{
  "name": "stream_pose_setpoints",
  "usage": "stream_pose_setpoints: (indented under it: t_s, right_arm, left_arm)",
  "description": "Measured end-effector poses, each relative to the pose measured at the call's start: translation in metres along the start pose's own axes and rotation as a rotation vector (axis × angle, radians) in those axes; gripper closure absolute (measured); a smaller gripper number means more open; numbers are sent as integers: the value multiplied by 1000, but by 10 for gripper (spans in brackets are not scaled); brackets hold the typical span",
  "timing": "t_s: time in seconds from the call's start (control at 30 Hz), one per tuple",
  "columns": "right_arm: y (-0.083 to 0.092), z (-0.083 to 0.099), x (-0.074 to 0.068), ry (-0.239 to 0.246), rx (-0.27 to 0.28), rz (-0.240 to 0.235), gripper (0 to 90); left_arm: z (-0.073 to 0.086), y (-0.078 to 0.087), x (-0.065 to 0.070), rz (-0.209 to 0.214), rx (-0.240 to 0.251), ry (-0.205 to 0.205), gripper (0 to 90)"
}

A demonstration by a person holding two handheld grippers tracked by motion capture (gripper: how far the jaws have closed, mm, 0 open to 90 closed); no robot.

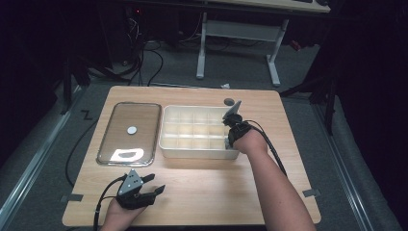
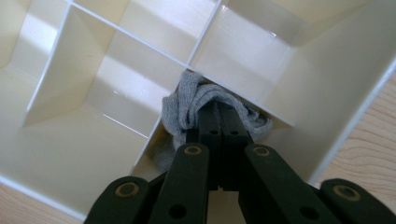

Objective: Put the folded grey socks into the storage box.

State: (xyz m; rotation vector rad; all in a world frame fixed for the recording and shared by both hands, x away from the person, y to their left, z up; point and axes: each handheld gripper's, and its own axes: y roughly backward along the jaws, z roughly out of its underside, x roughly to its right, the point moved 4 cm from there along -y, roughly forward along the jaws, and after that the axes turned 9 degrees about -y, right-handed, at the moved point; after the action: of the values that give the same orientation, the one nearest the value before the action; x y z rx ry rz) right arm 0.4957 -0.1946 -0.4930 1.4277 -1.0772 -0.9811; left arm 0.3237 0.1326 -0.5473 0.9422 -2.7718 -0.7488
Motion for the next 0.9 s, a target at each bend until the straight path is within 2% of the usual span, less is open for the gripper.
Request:
stream_pose_setpoints:
  t_s: [0.07,0.17,0.43,0.53,0.67,0.9]
  right_arm:
    - [-1,0,-1,-20,-10,0,900]
    - [-5,-1,-1,-6,-14,7,900]
    - [-12,-3,-4,-19,-44,22,900]
    - [-13,-4,-5,-4,-42,34,900]
    - [-13,-3,-5,-13,-43,30,900]
    - [-10,-2,-4,1,-30,27,900]
  left_arm:
    - [0,0,1,1,0,0,411]
    - [0,0,1,3,-1,-1,412]
    - [0,-1,2,10,-4,-4,411]
    - [0,-2,3,10,-5,-7,411]
    - [0,-2,3,11,-6,-8,411]
    - [0,-2,2,6,-5,-4,411]
